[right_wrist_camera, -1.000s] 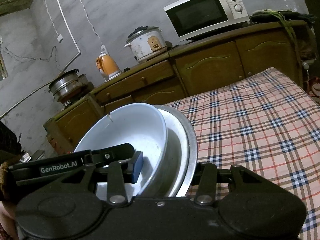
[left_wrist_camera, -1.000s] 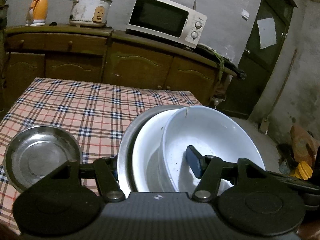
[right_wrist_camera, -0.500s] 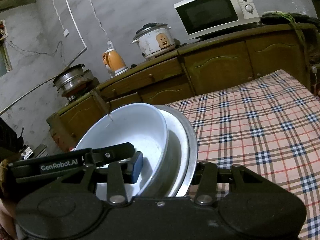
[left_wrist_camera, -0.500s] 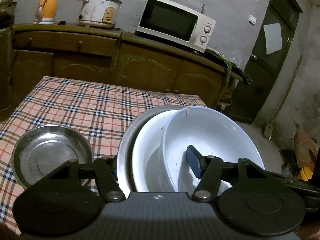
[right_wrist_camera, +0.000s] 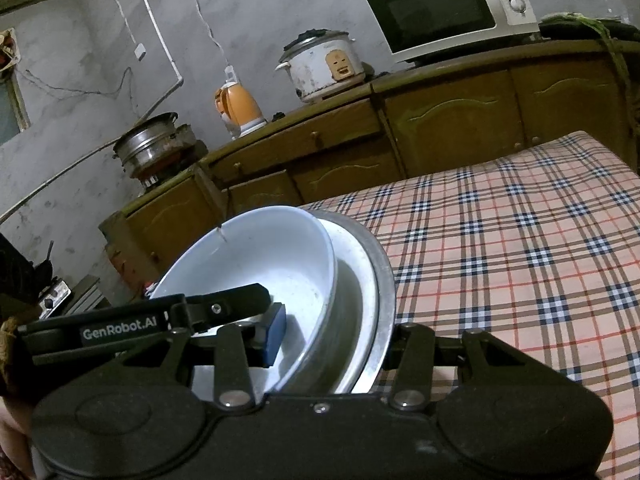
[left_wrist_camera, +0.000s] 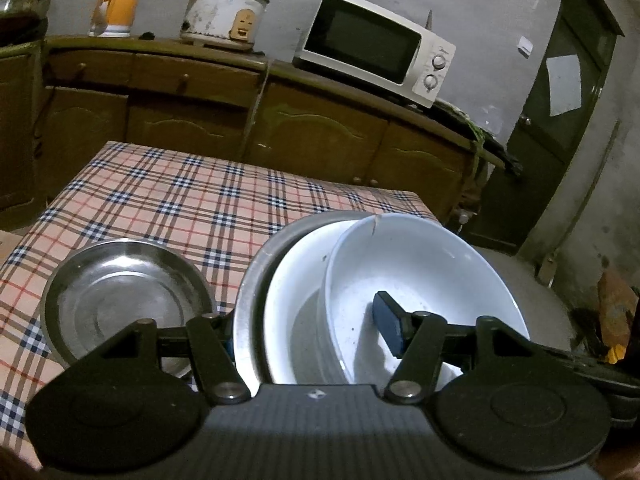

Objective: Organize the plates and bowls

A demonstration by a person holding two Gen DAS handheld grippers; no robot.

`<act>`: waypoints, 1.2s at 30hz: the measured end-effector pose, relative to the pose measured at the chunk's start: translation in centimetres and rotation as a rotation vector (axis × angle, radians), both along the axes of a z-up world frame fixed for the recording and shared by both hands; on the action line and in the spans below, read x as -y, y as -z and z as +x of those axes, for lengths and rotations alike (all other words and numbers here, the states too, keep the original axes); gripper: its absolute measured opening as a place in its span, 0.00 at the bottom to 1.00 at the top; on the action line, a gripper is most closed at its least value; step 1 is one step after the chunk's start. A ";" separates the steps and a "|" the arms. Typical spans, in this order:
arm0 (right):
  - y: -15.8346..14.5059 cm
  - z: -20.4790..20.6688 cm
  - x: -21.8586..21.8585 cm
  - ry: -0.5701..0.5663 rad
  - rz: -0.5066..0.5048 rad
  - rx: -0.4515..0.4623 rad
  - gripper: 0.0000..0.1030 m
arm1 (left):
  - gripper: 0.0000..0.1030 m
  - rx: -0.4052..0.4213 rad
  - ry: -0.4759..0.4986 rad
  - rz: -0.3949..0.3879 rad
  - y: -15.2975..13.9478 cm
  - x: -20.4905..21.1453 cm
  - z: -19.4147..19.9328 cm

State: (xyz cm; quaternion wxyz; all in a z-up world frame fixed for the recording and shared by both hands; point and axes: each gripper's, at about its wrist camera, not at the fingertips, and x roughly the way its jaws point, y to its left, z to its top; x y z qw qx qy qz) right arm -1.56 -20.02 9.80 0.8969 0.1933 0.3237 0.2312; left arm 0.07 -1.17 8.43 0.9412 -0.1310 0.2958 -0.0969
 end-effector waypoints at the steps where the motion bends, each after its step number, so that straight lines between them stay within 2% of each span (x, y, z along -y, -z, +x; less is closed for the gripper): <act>1: 0.0 0.1 -0.2 -0.003 -0.001 0.000 0.53 | 0.61 -0.001 -0.003 -0.001 0.0 -0.2 0.0; 36: 2.0 2.4 -4.2 -0.089 -0.010 -0.022 0.53 | 0.61 -0.035 -0.087 -0.021 1.3 -3.4 0.0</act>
